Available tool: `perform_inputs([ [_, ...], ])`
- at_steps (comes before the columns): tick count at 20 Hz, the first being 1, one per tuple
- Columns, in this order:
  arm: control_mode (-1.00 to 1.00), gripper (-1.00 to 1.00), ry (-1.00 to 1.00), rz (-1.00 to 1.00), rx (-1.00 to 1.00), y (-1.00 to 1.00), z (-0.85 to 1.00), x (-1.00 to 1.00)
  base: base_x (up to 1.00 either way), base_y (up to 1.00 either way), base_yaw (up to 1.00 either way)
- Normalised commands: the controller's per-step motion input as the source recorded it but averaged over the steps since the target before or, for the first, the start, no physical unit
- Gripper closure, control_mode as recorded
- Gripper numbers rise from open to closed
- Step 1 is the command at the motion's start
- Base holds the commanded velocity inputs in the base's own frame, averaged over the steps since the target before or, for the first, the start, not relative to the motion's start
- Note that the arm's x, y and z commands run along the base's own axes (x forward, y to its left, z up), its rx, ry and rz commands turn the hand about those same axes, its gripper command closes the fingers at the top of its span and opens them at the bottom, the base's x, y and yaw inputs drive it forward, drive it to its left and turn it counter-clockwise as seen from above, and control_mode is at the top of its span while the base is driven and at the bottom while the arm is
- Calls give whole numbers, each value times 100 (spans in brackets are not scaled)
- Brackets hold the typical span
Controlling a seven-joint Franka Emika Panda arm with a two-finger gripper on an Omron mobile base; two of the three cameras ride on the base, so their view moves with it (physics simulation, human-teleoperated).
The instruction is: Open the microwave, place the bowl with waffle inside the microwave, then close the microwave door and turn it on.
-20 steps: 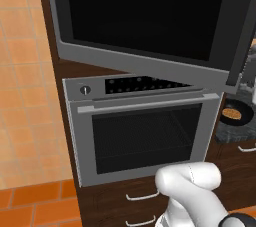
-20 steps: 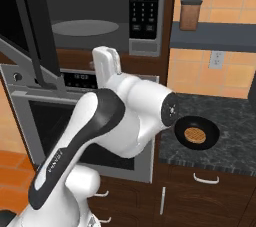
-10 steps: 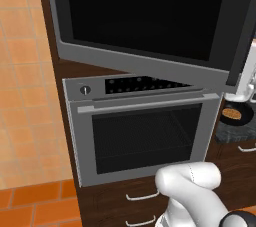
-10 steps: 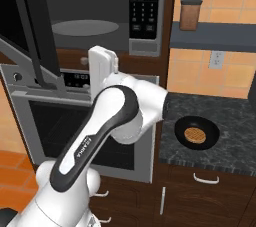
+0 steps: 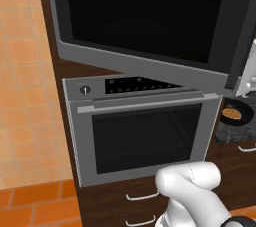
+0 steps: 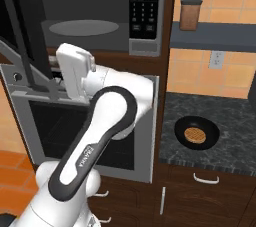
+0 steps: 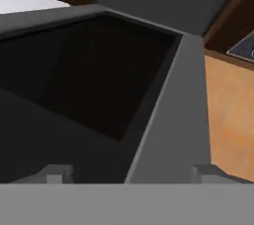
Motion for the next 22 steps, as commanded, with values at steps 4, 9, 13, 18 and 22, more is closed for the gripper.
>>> perform_inputs([
  [4,-100,-100,-40,30,-6,68,49,-100,0,0,0],
  [9,-100,-100,-39,16,-2,92,21,-96,0,0,0],
  [13,-100,-100,-25,-10,0,97,0,-66,0,0,0],
  [18,-100,-100,-3,-21,-5,93,-16,-34,0,0,0],
  [22,-100,-100,8,-21,-11,89,-31,-4,0,0,0],
])
